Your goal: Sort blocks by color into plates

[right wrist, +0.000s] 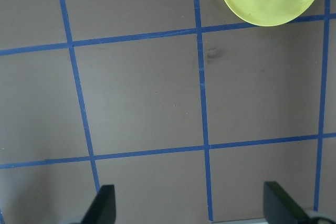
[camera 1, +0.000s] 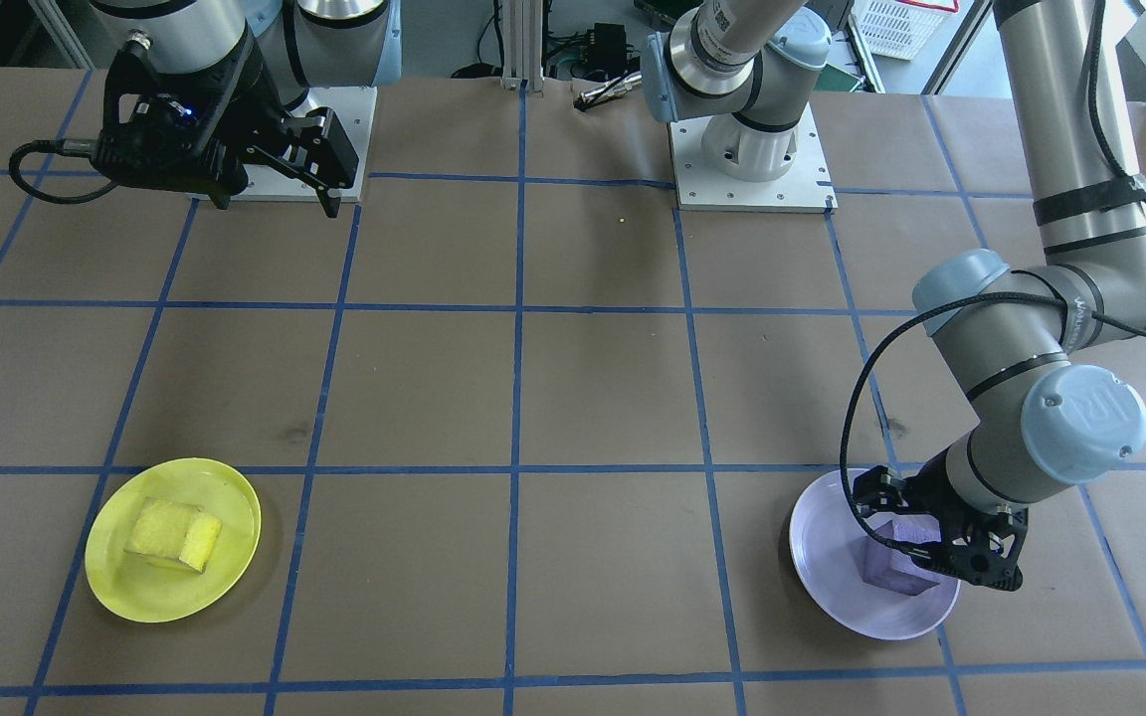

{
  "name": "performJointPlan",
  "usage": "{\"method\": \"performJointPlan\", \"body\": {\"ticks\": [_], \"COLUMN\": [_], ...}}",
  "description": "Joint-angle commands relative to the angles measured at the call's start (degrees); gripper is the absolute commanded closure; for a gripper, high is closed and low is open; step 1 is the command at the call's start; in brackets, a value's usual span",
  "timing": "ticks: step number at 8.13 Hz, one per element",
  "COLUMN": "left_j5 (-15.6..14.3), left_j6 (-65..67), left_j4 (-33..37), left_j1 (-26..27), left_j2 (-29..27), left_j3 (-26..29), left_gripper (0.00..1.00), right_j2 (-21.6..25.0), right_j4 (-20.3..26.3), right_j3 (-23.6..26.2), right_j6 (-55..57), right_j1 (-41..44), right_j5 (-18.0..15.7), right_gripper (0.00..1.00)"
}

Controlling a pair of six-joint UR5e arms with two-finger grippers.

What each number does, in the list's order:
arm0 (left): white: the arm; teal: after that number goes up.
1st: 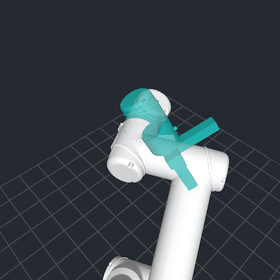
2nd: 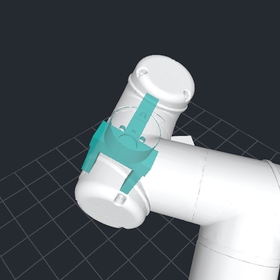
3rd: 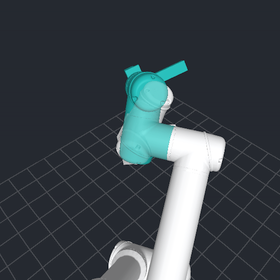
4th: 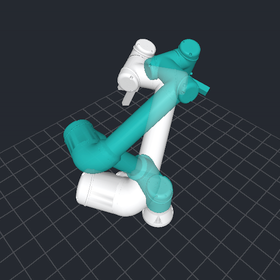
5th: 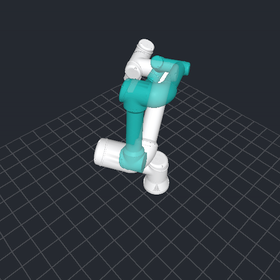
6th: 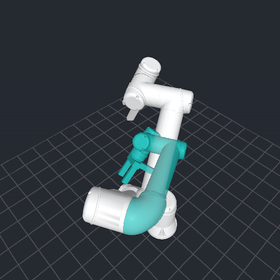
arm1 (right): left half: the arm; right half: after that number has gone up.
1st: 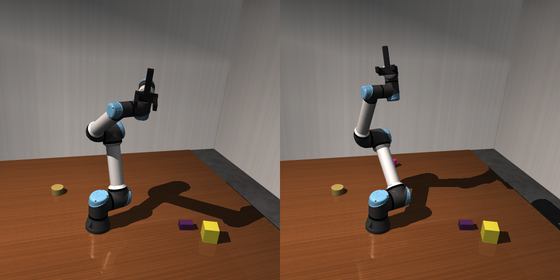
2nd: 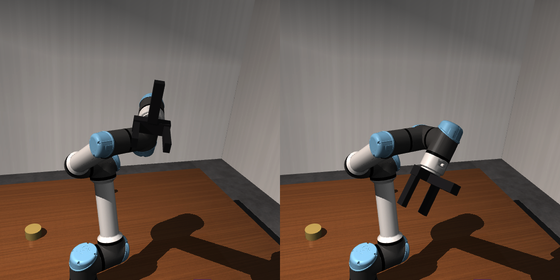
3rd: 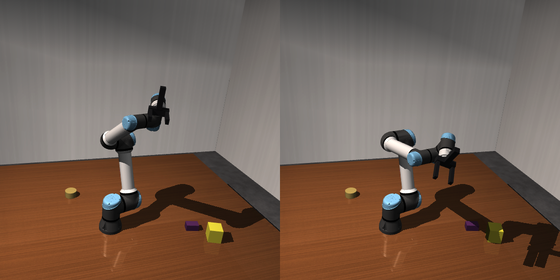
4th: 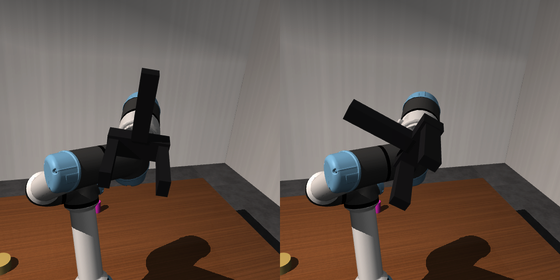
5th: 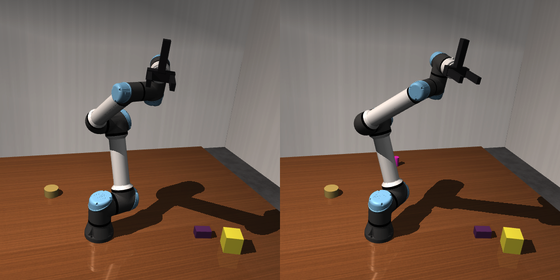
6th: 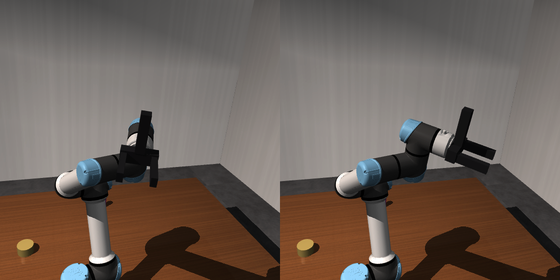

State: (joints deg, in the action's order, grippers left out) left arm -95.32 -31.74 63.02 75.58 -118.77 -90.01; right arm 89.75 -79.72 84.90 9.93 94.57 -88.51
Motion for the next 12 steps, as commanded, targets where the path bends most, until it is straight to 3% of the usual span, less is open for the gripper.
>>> {"method": "performJointPlan", "body": {"ticks": [1, 3, 6, 7, 8, 12], "left_j5": [0.48, 0.57, 1.45, 4.67, 5.92, 5.41], "left_j6": [4.97, 16.74, 31.6, 33.74, 34.71, 34.72], "left_j4": [4.53, 13.05, 20.45, 21.95, 23.36, 24.69], "left_j1": [1.57, 8.4, 18.43, 19.94, 20.21, 20.13], "left_j2": [5.62, 13.53, 21.88, 24.79, 27.69, 33.08], "left_j3": [0.01, -0.08, -0.16, -0.6, -0.86, -1.04], "left_gripper": [0.0, 0.0, 0.0, 0.0, 0.0, 0.0], "right_j2": [0.07, 0.07, -0.02, -0.02, -0.02, -0.02], "right_j4": [0.0, 0.0, 0.0, 0.0, 0.0, 0.0], "right_j3": [0.0, 0.0, 0.0, 0.0, 0.0, 0.0], "right_j6": [0.0, 0.0, 0.0, 0.0, 0.0, 0.0], "right_j1": [0.0, 0.0, 0.0, 0.0, 0.0, 0.0], "right_j5": [0.0, 0.0, 0.0, 0.0, 0.0, -0.09], "right_gripper": [0.0, 0.0, 0.0, 0.0, 0.0, 0.0]}}
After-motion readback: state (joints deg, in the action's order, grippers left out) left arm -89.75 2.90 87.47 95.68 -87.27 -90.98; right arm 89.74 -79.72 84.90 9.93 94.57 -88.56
